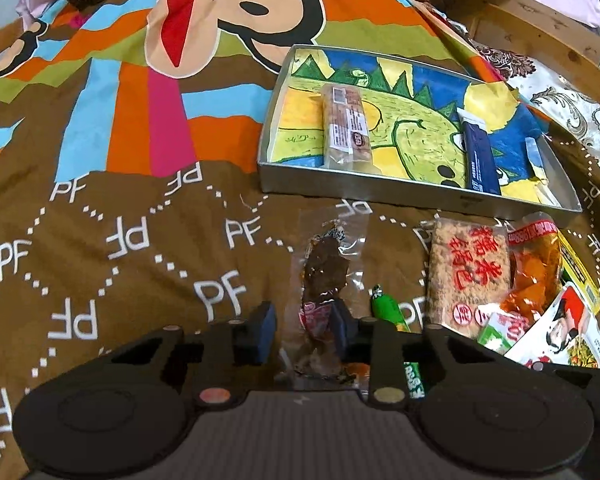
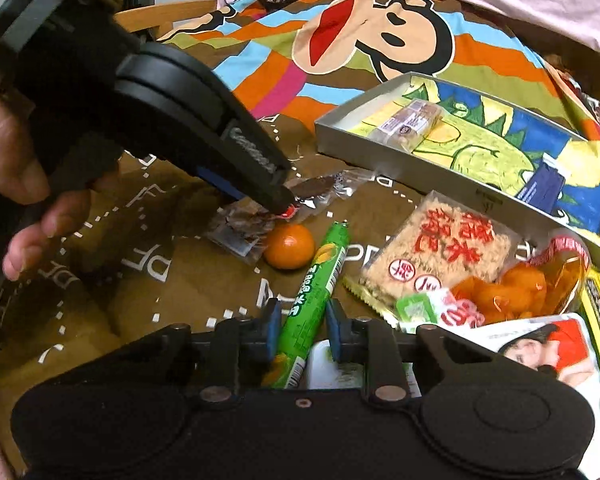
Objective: Organize snacks
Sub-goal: 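Grasp the dried-meat packet with the left gripper while the right grasps the green stick, then carry both snacks into the tray and open both grippers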
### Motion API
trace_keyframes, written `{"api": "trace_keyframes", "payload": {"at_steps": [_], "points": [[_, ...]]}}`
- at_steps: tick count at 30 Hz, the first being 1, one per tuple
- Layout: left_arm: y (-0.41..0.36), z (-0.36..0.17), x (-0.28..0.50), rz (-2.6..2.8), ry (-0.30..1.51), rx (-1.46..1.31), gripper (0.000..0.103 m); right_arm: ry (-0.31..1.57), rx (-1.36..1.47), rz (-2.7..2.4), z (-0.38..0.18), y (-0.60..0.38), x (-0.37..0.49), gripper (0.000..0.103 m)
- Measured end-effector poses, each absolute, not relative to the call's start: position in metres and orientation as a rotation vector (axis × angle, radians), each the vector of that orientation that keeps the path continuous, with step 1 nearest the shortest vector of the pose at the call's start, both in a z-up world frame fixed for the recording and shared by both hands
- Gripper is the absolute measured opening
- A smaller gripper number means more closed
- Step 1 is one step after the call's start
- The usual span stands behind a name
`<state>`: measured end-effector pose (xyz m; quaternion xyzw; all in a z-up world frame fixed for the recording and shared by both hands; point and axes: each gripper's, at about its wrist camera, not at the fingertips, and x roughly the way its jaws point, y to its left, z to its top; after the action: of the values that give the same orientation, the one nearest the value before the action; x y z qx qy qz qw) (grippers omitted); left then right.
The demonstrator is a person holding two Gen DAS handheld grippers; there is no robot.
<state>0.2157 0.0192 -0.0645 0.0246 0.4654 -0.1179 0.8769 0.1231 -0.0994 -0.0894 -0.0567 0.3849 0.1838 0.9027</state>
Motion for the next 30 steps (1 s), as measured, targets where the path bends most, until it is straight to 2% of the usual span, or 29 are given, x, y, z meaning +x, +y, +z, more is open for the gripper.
{"api": "trace_keyframes", "payload": {"at_steps": [4,6,9,11,15,19,21,24,30], "points": [[0.022,-0.063,0.206,-0.252,1.007,0.072,0.029,0.829,-0.094,0.371,-0.086,-0.101,0.114,0.024],[0.021,-0.063,0.205,-0.243,1.007,0.085,0.032,0.834,-0.100,0.364,-0.087,-0.101,0.111,0.024],[0.016,-0.062,0.208,-0.238,0.955,0.103,0.043,0.833,-0.109,0.365,-0.089,-0.100,0.111,0.024],[0.009,-0.063,0.211,-0.256,0.908,0.135,0.056,0.836,-0.107,0.366,-0.090,-0.101,0.113,0.025],[-0.006,-0.070,0.216,-0.295,0.862,0.217,0.062,0.834,-0.108,0.366,-0.094,-0.100,0.115,0.027],[-0.012,-0.079,0.223,-0.294,0.894,0.235,0.068,0.821,-0.107,0.361,-0.095,-0.100,0.117,0.028],[-0.009,-0.082,0.225,-0.295,0.903,0.217,0.068,0.816,-0.107,0.363,-0.095,-0.100,0.118,0.028],[-0.003,-0.081,0.226,-0.295,0.920,0.180,0.050,0.813,-0.103,0.362,-0.095,-0.101,0.118,0.025],[0.005,-0.078,0.223,-0.258,0.959,0.147,0.048,0.809,-0.103,0.328,-0.091,-0.102,0.111,0.022]]}}
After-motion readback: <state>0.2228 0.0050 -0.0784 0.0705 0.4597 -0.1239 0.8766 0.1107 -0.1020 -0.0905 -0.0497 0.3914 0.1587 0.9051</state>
